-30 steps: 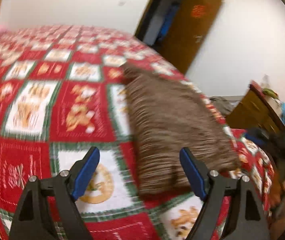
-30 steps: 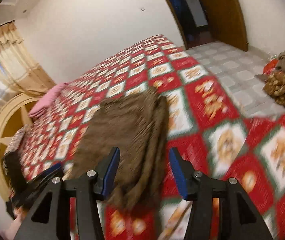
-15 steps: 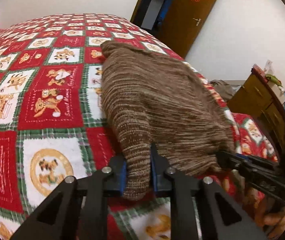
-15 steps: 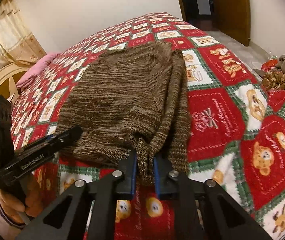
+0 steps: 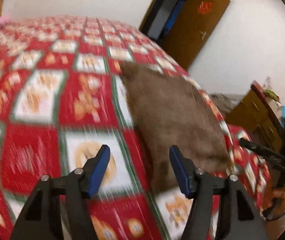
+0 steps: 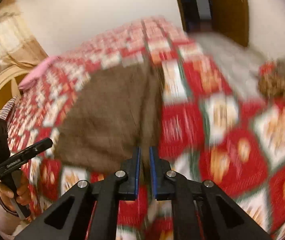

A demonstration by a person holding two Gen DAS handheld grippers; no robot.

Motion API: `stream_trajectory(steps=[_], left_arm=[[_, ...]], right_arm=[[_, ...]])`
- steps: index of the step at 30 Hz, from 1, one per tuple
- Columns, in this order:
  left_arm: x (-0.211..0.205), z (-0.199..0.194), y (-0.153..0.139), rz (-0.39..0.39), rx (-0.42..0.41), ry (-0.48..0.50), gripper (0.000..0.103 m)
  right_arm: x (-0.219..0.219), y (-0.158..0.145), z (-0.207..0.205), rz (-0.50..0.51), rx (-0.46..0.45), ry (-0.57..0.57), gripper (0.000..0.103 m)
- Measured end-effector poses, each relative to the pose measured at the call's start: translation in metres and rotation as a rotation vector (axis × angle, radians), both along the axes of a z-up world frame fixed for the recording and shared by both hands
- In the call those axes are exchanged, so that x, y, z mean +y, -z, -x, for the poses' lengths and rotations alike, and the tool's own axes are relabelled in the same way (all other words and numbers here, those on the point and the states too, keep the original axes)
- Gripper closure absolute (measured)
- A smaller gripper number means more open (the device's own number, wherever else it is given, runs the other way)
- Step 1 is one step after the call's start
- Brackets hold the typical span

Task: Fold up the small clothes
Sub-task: 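Grasp the folded sweater bundle with both grippers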

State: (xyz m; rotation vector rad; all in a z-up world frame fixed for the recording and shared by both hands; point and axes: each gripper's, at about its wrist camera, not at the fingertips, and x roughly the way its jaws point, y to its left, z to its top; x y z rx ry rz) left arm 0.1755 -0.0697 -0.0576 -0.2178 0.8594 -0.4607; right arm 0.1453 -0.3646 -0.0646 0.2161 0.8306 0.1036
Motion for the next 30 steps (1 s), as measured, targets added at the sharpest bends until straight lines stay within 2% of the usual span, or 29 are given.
stream_trajectory(steps=[3, 6, 8, 10, 14, 15, 16, 18, 21, 24, 25, 27, 28, 30], left_arm=[[-0.011, -0.032, -0.005, 0.014, -0.033, -0.052, 0.040], [-0.032, -0.056, 0.009, -0.058, -0.012, -0.127, 0.040], [-0.034, -0.062, 0.029, -0.065, 0.032, -0.168, 0.037], [-0.027, -0.056, 0.042, -0.014, 0.027, -0.209, 0.028], [-0.028, -0.054, 0.043, -0.021, 0.007, -0.215, 0.028], [-0.028, -0.055, 0.043, -0.020, 0.008, -0.215, 0.028], [-0.028, -0.056, 0.044, -0.016, 0.010, -0.215, 0.028], [-0.030, -0.056, 0.044, -0.022, 0.007, -0.220, 0.027], [-0.030, -0.055, 0.044, -0.021, 0.004, -0.219, 0.027], [-0.023, -0.057, 0.047, 0.033, 0.017, -0.213, 0.025], [-0.022, -0.057, 0.048, 0.044, 0.020, -0.213, 0.025], [-0.024, -0.057, 0.048, 0.037, 0.018, -0.213, 0.025], [-0.025, -0.057, 0.047, 0.031, 0.016, -0.213, 0.025], [-0.025, -0.057, 0.047, 0.027, 0.016, -0.214, 0.025]], right_arm=[[0.029, -0.027, -0.036, -0.004, -0.098, -0.108, 0.093], [0.064, -0.032, -0.094, -0.014, -0.114, -0.193, 0.093], [0.089, -0.023, -0.137, -0.002, -0.096, -0.245, 0.093], [0.108, -0.009, -0.171, 0.011, -0.067, -0.288, 0.093], [0.141, 0.044, -0.236, 0.100, 0.096, -0.316, 0.094], [0.142, 0.058, -0.249, 0.081, 0.122, -0.316, 0.094], [0.139, 0.059, -0.255, 0.046, 0.081, -0.312, 0.097], [0.134, 0.058, -0.269, 0.000, 0.103, -0.286, 0.097], [0.117, 0.055, -0.275, -0.089, 0.118, -0.235, 0.098], [0.097, 0.040, -0.253, -0.126, 0.028, -0.130, 0.094], [0.086, 0.034, -0.245, -0.166, 0.001, -0.104, 0.094], [0.062, 0.020, -0.224, -0.224, -0.033, -0.059, 0.094], [0.052, 0.013, -0.214, -0.210, -0.034, -0.052, 0.094], [0.038, 0.009, -0.198, -0.103, -0.001, -0.051, 0.094]])
